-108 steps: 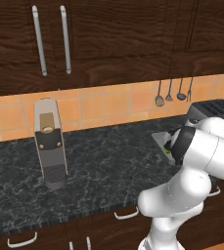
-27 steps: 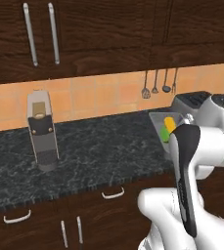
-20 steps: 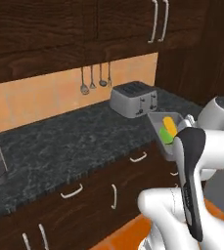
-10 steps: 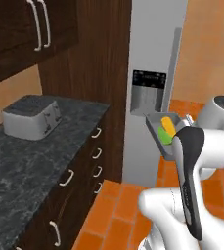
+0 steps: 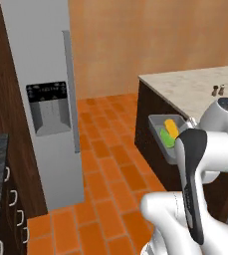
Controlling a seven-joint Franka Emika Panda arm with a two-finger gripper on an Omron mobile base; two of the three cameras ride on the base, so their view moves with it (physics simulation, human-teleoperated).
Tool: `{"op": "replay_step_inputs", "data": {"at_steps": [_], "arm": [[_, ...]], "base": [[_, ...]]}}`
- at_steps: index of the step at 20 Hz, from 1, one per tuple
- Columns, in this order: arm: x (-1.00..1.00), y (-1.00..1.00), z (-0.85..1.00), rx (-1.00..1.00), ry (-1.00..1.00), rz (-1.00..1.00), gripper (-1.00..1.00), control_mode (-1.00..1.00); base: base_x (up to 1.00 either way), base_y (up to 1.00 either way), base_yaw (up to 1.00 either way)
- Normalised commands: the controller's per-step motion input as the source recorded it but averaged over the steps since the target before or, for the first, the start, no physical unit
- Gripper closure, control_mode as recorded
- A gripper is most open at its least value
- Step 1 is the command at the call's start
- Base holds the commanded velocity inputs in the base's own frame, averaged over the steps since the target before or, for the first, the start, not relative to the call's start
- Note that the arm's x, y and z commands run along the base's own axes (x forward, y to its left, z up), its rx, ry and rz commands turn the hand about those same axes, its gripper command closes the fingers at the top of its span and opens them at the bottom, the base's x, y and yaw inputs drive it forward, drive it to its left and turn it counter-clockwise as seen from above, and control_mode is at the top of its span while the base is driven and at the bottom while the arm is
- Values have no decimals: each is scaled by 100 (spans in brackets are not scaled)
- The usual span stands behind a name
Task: Take the meat container that has the fish and place it on the second highest rack of the freezer. Then take the vegetable container that has the lemon wedge and corn and place it on the highest rack of the freezer.
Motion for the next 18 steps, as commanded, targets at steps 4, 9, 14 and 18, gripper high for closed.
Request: {"op": "replay_step_inputs", "data": {"at_steps": [4,9,14,18], "arm": [[0,0,0,0,0,0,100,100],[0,0,0,0,0,0,100,100],[0,0,0,0,0,0,100,100],[0,0,0,0,0,0,100,100]], "base": [[38,0,-15],[60,-19,24],[55,-69,20],[58,-65,14]]}}
